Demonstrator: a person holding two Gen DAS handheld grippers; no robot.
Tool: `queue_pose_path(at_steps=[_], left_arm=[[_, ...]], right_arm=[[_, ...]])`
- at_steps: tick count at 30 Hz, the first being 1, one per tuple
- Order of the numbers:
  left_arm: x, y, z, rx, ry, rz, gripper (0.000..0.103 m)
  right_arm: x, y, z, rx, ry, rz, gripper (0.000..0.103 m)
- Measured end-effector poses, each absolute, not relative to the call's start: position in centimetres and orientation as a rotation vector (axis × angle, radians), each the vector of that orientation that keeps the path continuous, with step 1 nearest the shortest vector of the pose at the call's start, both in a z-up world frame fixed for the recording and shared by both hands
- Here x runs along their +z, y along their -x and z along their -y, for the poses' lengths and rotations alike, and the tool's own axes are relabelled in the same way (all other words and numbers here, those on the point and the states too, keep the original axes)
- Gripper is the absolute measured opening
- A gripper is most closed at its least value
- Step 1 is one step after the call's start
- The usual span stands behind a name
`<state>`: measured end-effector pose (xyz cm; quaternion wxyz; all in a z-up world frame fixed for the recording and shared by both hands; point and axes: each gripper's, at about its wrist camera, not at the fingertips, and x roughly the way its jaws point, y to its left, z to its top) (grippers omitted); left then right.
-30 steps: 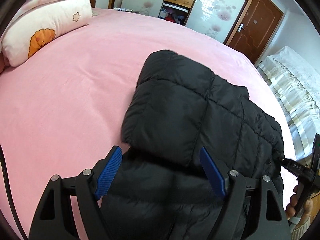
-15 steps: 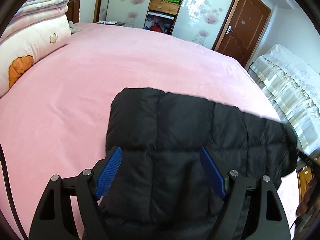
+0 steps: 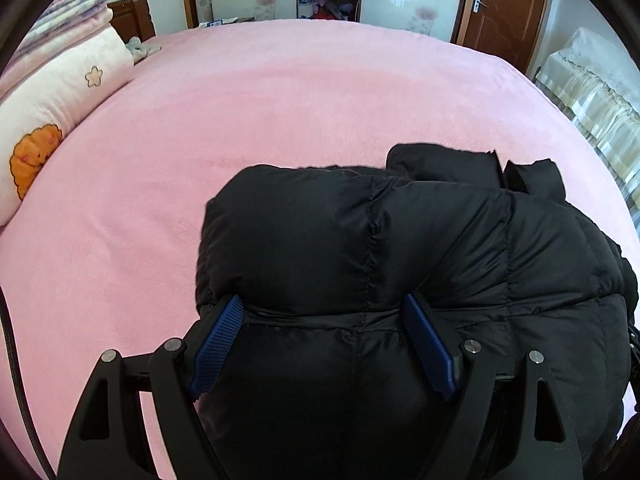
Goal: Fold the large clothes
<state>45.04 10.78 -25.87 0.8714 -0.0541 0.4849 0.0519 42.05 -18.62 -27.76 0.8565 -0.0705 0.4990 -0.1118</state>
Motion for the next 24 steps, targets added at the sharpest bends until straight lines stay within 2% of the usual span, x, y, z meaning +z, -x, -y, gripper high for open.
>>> queue_pose_path(at_steps=[11, 14, 16, 19, 24], left_arm=[[-27.2, -44.7, -10.8, 0.107, 0.060, -1.029, 0.084], [-26.4, -44.1, -10.6, 0.105, 0.022, -1.030, 0.084], [-25.5, -43.3, -10.4, 0.101, -0.011, -1.033, 0.084], [-23.6, -41.5, -10.4, 0.086, -0.026, -1.020, 0.084], [-19.2, -36.7, -10.8, 0.058, 0.015, -0.972, 0.084]], right_arm=[[-28.8, -42.1, 18.5, -0.237, 0.156, -1.056, 0.009], [-28.3, -41.8, 18.4, -0.236, 0.175, -1.053, 0.015], [-27.5, -41.3, 18.6, -0.245, 0.174, -1.052, 0.029], [-25.4, -39.7, 19.3, -0.229, 0.128, -1.023, 0.042], [-20.2, -35.2, 19.2, -0.207, 0.101, -0.928, 0.045]])
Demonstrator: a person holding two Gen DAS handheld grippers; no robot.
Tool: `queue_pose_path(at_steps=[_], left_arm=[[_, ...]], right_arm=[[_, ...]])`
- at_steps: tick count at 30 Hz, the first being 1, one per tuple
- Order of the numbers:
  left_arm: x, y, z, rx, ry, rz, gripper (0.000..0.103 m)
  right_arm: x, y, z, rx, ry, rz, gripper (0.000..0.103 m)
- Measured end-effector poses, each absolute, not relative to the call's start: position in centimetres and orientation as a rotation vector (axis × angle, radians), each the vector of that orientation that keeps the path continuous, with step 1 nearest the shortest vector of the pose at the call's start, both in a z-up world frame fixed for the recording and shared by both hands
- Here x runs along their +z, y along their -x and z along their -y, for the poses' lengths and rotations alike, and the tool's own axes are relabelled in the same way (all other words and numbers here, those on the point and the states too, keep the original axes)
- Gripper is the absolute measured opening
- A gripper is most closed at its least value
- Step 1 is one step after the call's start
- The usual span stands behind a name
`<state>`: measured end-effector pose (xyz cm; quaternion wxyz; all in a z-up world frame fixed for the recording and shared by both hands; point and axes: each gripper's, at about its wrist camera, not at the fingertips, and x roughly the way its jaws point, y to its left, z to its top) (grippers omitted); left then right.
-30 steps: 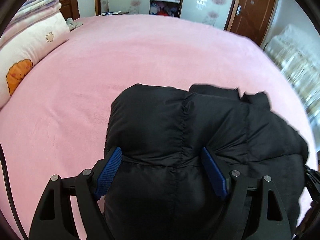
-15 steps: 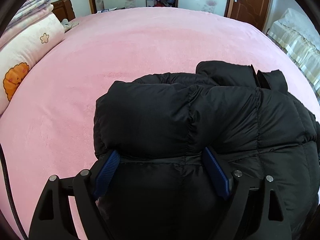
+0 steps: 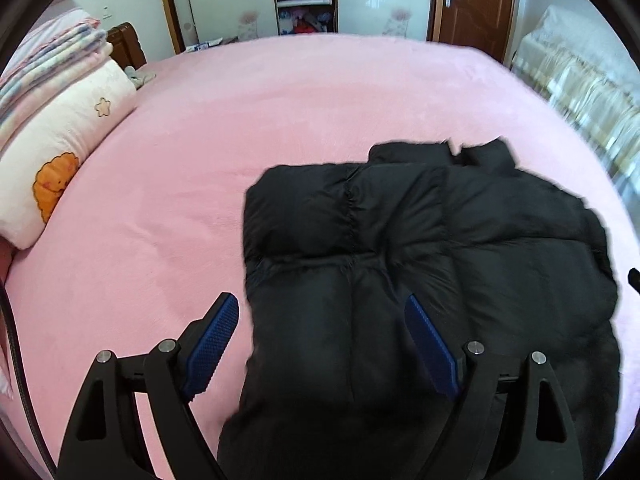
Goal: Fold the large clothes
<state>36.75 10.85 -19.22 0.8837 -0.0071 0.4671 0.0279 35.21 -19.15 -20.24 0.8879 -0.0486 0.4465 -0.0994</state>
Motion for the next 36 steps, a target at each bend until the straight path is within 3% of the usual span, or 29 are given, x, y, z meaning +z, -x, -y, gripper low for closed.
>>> queue_pose_path(at_steps=[8, 20, 36], left_arm=[[-11.9, -27.0, -11.6, 0.026, 0.077, -0.892, 0.087], [-3.2, -15.1, -10.2, 0.012, 0.076, -0.746, 0.094], [-2.2, -6.4, -7.2, -0.046, 0.097, -0.719, 0.095]], right_arm=[[-12.3, -25.7, 18.4, -0.123, 0.032, -0.798, 0.046], [-3.2, -15.3, 17.8, -0.079, 0.007, -0.612, 0.057], [-2.3, -6.0, 17.4, -0.010, -0.007, -0.540, 0.062]])
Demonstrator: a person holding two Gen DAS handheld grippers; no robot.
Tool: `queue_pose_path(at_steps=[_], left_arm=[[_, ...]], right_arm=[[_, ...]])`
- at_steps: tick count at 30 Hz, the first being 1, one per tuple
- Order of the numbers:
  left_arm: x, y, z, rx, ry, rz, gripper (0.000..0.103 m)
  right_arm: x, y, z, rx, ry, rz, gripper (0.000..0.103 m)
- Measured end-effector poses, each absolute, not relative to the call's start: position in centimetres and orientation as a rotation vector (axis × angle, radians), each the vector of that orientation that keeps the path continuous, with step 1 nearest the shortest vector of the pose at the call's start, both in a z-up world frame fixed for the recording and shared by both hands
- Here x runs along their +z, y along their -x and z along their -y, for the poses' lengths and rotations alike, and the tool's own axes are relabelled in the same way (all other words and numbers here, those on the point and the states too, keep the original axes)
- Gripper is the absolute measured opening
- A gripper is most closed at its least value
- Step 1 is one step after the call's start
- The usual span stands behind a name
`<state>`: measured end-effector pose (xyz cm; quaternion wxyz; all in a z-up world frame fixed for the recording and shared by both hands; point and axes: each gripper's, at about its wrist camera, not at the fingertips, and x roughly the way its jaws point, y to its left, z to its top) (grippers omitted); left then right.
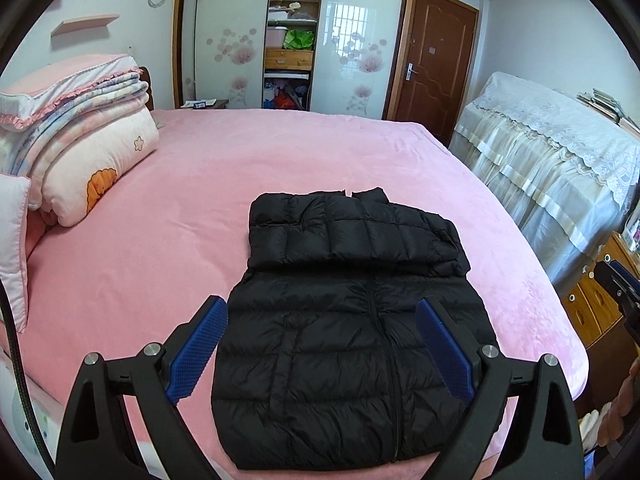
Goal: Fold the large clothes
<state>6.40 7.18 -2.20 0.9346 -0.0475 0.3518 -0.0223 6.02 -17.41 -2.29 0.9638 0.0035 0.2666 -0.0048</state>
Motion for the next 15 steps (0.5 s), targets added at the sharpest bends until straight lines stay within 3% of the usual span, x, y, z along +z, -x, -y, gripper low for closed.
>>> queue_pose_path(at_steps=[15], left_arm=[[-6.4, -2.1, -9.8, 0.032, 0.140, -0.742, 0.100]], right_arm=[[-6.2, -1.9, 19.6, -0.011, -0.013, -0.571, 0.063]])
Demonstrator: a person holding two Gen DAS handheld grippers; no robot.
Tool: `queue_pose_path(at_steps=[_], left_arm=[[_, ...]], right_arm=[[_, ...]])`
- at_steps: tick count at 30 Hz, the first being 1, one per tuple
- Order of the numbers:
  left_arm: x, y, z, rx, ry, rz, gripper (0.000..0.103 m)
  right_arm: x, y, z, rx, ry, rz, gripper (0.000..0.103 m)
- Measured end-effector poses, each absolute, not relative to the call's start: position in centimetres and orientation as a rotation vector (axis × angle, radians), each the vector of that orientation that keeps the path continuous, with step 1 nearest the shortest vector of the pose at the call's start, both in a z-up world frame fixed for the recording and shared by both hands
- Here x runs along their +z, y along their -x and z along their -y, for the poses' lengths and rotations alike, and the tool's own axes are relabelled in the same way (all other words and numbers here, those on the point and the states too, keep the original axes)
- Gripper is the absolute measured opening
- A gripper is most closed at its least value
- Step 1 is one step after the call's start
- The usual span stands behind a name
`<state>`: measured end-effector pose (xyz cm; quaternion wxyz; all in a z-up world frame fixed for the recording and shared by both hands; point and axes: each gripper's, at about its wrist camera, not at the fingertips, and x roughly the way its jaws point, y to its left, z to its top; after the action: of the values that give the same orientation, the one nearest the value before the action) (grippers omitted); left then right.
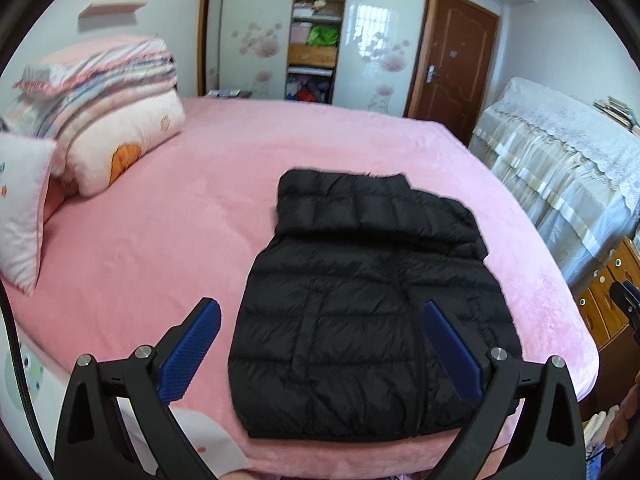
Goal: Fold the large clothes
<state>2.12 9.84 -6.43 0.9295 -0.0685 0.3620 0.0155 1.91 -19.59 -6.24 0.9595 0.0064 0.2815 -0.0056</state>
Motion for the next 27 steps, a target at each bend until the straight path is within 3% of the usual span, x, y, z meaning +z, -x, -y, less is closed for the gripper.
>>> queue_pose_path(at_steps=[10, 16, 27], left_arm=[[-10.4, -0.6, -13.5, 0.043, 0.221, -0.755, 0.100], [-15.1, -1.8, -14.9, -0.018, 0.325, -0.864, 0.100], [-25.4, -3.9, -16.8, 0.038, 0.360, -1.037, 0.100]], right_arm=[[-8.6, -1.2, 21.2, -0.042, -0.046, -0.605, 0.063], [-10.2, -1.3, 21.5, -0.057, -0.030, -0.593, 0.063], [-20.9, -4.3, 24.9, -0.017, -0.108, -0.919, 0.063]])
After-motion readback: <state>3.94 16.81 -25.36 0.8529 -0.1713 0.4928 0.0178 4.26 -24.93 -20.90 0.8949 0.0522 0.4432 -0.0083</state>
